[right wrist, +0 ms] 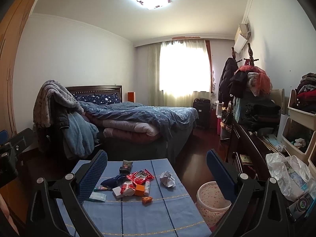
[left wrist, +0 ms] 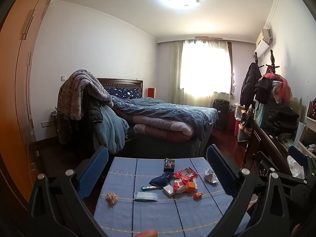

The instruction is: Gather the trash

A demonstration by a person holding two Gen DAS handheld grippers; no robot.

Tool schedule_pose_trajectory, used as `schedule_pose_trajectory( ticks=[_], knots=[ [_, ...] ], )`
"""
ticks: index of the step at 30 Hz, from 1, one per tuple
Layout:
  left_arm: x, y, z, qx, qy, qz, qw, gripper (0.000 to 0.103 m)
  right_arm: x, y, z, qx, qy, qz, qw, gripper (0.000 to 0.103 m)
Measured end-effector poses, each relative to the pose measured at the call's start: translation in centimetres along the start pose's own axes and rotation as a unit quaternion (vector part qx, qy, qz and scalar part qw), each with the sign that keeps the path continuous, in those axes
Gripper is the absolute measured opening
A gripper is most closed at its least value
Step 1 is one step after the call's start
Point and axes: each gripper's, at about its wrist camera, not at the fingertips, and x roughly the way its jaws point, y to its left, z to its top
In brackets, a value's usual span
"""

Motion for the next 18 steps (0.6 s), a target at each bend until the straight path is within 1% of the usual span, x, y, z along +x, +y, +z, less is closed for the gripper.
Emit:
schedule_pose_trajectory(
  ticks=[18],
  knots=[
    [-0.07, -0.23, -0.41, 0.004, -0.003, -0.002, 1.0, 0.1, 0.19, -0.17, -0.25, 0.001, 0.002, 0.0, 1.0, 0.1]
  ],
)
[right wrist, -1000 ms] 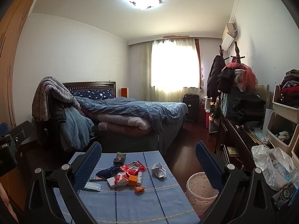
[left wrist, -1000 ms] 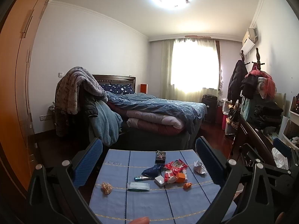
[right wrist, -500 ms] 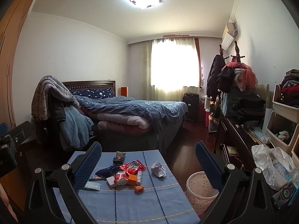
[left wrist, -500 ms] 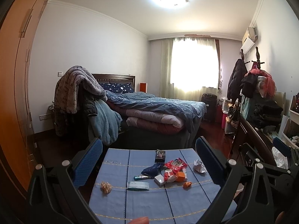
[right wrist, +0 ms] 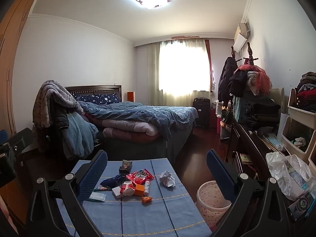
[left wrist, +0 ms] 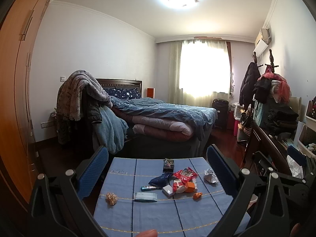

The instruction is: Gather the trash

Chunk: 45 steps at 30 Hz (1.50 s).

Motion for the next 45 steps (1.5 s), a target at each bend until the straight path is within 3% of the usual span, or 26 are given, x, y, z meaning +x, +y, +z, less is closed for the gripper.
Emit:
schedule_pose_trajectory(
  ticks=[45],
  knots=[
    [0.07, -0.26, -0.18, 0.0, 0.005, 0.0, 1.0, 0.1, 0.15, 0.45, -0.43, 0.002, 0.004, -0.002, 1.0, 0.1]
  ],
)
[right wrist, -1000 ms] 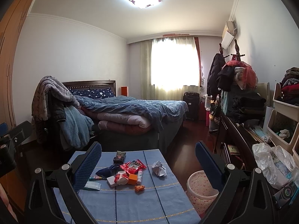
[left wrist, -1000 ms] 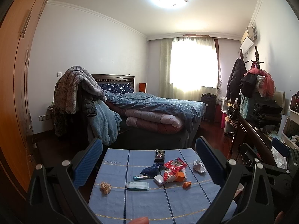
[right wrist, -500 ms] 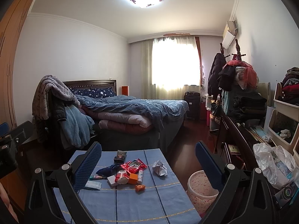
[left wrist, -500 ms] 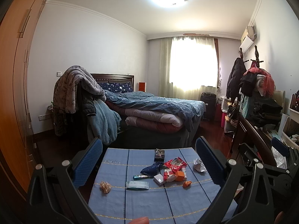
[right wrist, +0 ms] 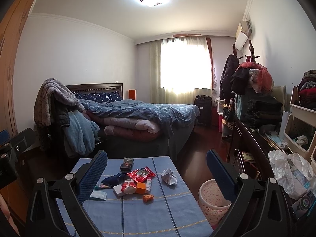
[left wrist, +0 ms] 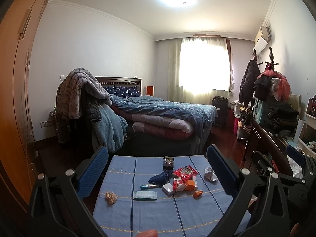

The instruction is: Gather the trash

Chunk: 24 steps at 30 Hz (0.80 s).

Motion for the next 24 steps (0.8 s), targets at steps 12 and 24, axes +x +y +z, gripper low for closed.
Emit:
schedule_pose_trajectory(
  ticks=[12, 24],
  knots=[
    [0.4, 0.0, -0.2, -0.002, 0.002, 0.003, 1.0, 0.1, -0.3, 0.1, 0.6, 0.002, -0.013, -0.012, 1.0, 0.1],
    [-0.4, 0.5, 0.2, -0.004, -0.008, 0.008, 0.9999, 0.1, -1.7, -0.4, 1.9, 0.007, -0.037, -0.019, 0.999, 0.1]
  ],
)
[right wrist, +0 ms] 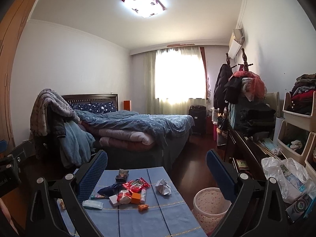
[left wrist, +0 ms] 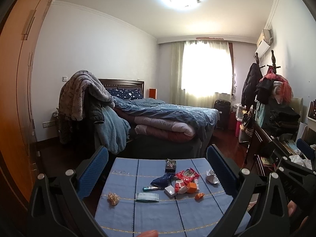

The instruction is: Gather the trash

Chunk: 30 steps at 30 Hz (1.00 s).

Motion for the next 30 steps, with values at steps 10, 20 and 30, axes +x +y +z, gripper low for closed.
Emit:
schedule_pose_trajectory(
  ticks=[10, 20, 30],
  knots=[
    [0.7, 0.0, -0.1, 0.005, 0.01, -0.001, 0.9999, 0.1, 0.8, -0.1, -0.6, 0.0, 0.018, 0.005, 1.0, 0.1],
    [6.4, 3.1, -5.5, -0.004, 0.094, 0.033, 0.995, 0.1, 5.5, 0.1, -3.8, -0.01, 0.059, 0.047, 0.997, 0.1],
    [17.5, 10.0, -15.7, -0.06, 0.231, 0.103, 0.9656, 0.1, 14.0, 3.4, -10.1, -0.036, 0.192, 0.103, 0.975, 0.1]
  ],
)
